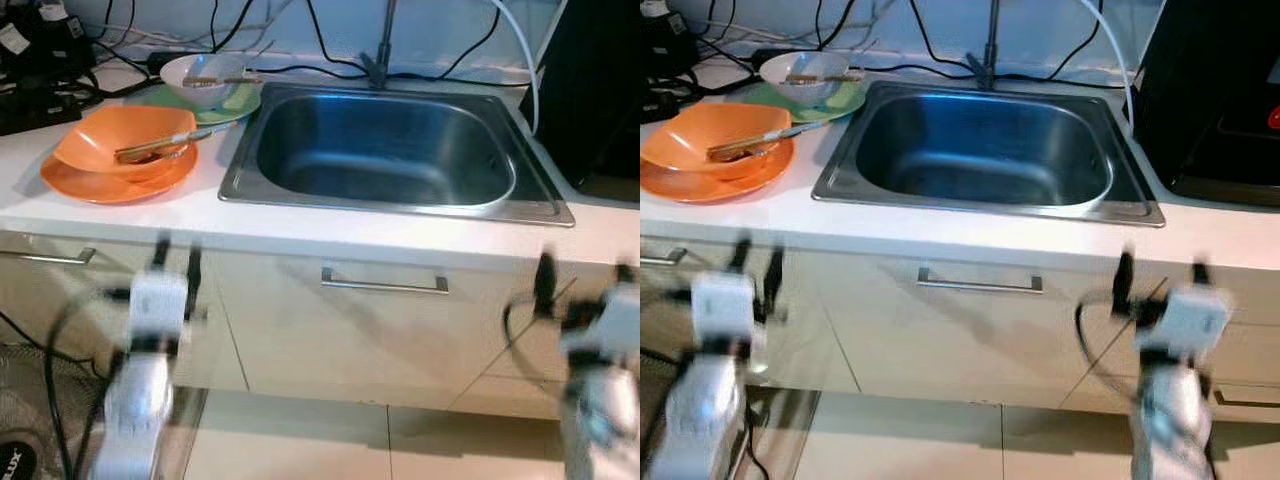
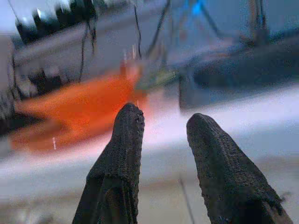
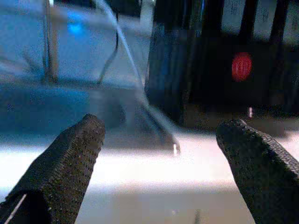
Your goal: Kitchen organization
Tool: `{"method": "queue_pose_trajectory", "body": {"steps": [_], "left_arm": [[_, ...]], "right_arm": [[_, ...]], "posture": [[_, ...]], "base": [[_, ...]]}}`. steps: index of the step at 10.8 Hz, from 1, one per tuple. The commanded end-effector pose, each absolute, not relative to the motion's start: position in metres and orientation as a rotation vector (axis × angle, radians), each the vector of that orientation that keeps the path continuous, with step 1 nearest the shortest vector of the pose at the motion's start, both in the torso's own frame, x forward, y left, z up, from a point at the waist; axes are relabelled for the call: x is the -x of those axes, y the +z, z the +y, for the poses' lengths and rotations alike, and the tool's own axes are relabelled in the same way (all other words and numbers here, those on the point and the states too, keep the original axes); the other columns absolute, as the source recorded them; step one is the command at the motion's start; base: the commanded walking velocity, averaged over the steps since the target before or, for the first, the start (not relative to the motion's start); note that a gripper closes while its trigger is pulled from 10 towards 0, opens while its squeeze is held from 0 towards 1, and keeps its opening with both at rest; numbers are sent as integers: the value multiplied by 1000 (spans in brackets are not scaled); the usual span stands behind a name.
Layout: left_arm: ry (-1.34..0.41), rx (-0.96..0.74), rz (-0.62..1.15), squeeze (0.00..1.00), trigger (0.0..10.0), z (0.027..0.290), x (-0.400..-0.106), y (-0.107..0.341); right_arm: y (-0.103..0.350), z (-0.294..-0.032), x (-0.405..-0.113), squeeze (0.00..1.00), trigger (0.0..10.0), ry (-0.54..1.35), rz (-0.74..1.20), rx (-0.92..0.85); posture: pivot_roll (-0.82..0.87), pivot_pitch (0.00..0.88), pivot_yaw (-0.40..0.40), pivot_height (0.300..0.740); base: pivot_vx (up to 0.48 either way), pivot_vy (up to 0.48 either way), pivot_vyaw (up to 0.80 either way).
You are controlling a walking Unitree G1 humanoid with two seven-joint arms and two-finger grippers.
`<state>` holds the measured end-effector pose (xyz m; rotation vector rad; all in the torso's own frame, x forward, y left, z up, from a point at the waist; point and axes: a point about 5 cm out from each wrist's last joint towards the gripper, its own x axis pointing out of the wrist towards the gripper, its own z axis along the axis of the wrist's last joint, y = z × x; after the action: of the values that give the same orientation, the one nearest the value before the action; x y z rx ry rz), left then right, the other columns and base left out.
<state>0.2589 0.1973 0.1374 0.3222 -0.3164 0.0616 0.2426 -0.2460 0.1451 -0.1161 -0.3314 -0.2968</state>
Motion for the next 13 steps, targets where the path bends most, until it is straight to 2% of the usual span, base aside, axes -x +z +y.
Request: {"method": "queue_pose_trajectory", "body": {"steps": [1,2,3,4,6,9,12,13], "left_arm": [[51,-338,-345,0,10000,193,-262,148],[36,-385,-397,0,10000,188,-272,166],[33,-394,-403,0,10000,187,-273,168],[21,-479,-413,0,10000,182,-282,177],[-2,-623,-383,0,10000,179,-292,176],[19,-748,-345,0,10000,179,-312,179],[55,-795,-336,0,10000,184,-325,188],[23,-703,-347,0,10000,179,-327,187]], "right_arm": [[160,-243,-246,0,10000,-280,-367,114],[176,-232,-260,0,10000,-230,-402,83],[177,-230,-263,0,10000,-221,-404,76],[176,-217,-281,0,10000,-162,-365,51],[181,-190,-308,0,10000,-72,-357,-48],[191,-154,-337,0,10000,44,-355,-101],[190,-140,-343,0,10000,82,-345,-133],[190,-139,-345,0,10000,80,-345,-133]], "posture": [[142,56,-16,725],[146,44,-25,725],[146,44,-25,725],[156,30,-37,725],[170,18,-49,725],[196,0,-57,725],[206,0,-56,725],[201,0,-53,725]], "base": [[0,0,0],[0,0,0],[0,0,0],[0,0,0],[0,0,0],[0,0,0],[0,0,0],[0,0,0]]}}
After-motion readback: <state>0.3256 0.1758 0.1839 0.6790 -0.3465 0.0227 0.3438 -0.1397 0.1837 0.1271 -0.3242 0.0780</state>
